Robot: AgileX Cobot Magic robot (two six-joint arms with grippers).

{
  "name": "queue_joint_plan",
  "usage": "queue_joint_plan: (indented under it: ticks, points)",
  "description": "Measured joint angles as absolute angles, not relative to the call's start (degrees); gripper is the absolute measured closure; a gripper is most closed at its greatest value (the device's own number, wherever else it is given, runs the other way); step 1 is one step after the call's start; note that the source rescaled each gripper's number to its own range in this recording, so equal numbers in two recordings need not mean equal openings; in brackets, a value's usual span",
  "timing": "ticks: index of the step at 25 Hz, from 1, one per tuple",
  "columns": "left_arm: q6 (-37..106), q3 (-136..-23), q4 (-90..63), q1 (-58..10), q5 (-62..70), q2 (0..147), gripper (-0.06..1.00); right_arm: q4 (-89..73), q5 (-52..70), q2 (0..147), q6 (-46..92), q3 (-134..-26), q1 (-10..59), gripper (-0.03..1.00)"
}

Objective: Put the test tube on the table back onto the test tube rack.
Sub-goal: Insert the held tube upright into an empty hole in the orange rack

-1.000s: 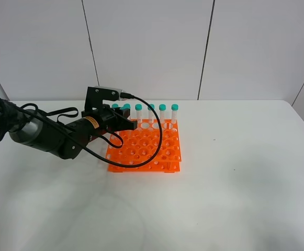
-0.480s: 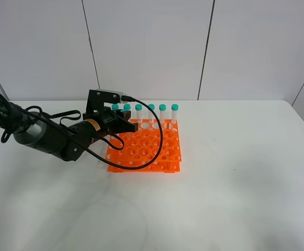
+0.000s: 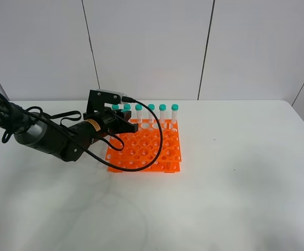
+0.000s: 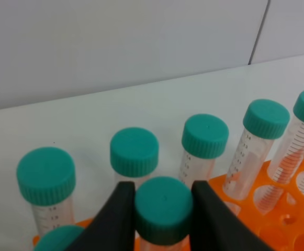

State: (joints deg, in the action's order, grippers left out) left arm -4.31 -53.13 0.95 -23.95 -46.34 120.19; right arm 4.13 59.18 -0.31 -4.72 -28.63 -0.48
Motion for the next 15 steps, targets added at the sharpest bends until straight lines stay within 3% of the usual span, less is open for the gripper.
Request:
queue_joint_plan:
  ticks: [15]
  points:
    - [-4.25,-53.13,1.06,-23.95,-46.4,120.26,0.94,4.13,59.18,-0.31,-4.72,-28.63,-0.48,-0.03]
